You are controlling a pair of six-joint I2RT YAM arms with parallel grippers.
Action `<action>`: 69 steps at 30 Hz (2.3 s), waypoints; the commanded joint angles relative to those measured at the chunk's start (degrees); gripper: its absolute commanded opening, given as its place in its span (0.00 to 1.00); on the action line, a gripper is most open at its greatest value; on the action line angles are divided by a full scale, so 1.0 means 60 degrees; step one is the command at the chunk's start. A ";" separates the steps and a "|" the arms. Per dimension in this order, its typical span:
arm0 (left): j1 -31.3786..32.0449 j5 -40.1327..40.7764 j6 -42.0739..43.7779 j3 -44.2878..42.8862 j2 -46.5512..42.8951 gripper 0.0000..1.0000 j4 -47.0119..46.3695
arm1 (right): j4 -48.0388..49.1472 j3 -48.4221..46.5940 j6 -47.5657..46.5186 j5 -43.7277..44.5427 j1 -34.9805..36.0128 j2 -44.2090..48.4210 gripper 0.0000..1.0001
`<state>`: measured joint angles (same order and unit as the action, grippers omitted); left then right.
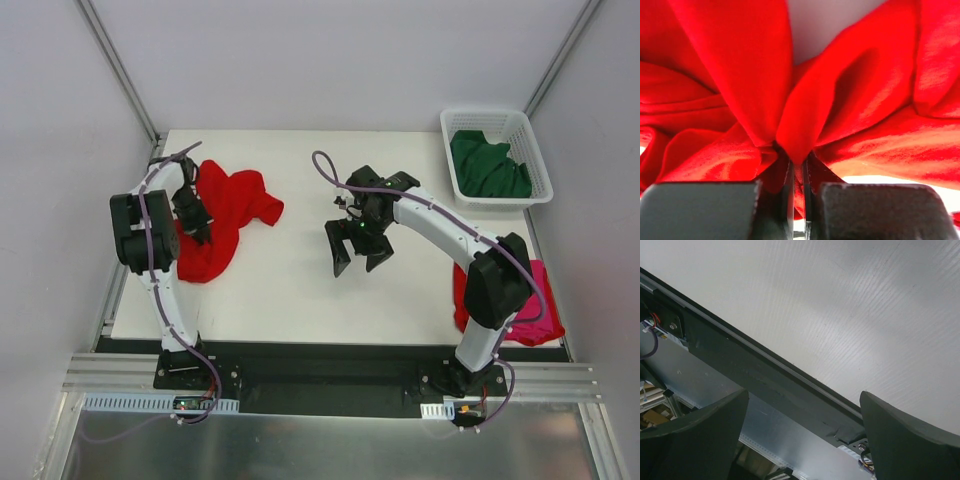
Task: Fold and stack the t-shirts
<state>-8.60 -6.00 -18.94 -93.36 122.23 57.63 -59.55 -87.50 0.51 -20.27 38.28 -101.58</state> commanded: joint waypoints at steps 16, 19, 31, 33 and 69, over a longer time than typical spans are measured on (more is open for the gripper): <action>0.7335 -0.0289 0.0285 0.1133 -0.0831 0.00 0.1043 | -0.0446 -0.1602 -0.0144 -0.0152 -0.0608 -0.0648 0.96; 0.7761 -0.0406 0.0505 0.1174 -0.1268 0.00 0.1220 | -0.0461 -0.1748 -0.0144 -0.0239 -0.0814 -0.0721 0.96; 0.6649 0.0824 -0.0066 0.2875 -0.4038 0.00 0.1953 | 0.0227 -0.1691 -0.0541 0.1227 -0.1062 -0.1248 0.96; 0.6604 0.0810 -0.0285 0.2816 -0.4170 0.00 0.2012 | 0.0707 -0.1385 -0.0365 0.1021 -0.1311 -0.1366 0.96; 0.3968 0.2215 -0.0242 -0.1385 -0.2576 0.00 0.2569 | 0.0361 0.2572 0.0061 0.1752 -0.0096 0.1531 0.01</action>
<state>16.29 3.81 -19.97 -94.83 103.77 71.53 -50.26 -72.99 2.50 -13.06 37.65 -102.83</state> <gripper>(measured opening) 0.022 0.019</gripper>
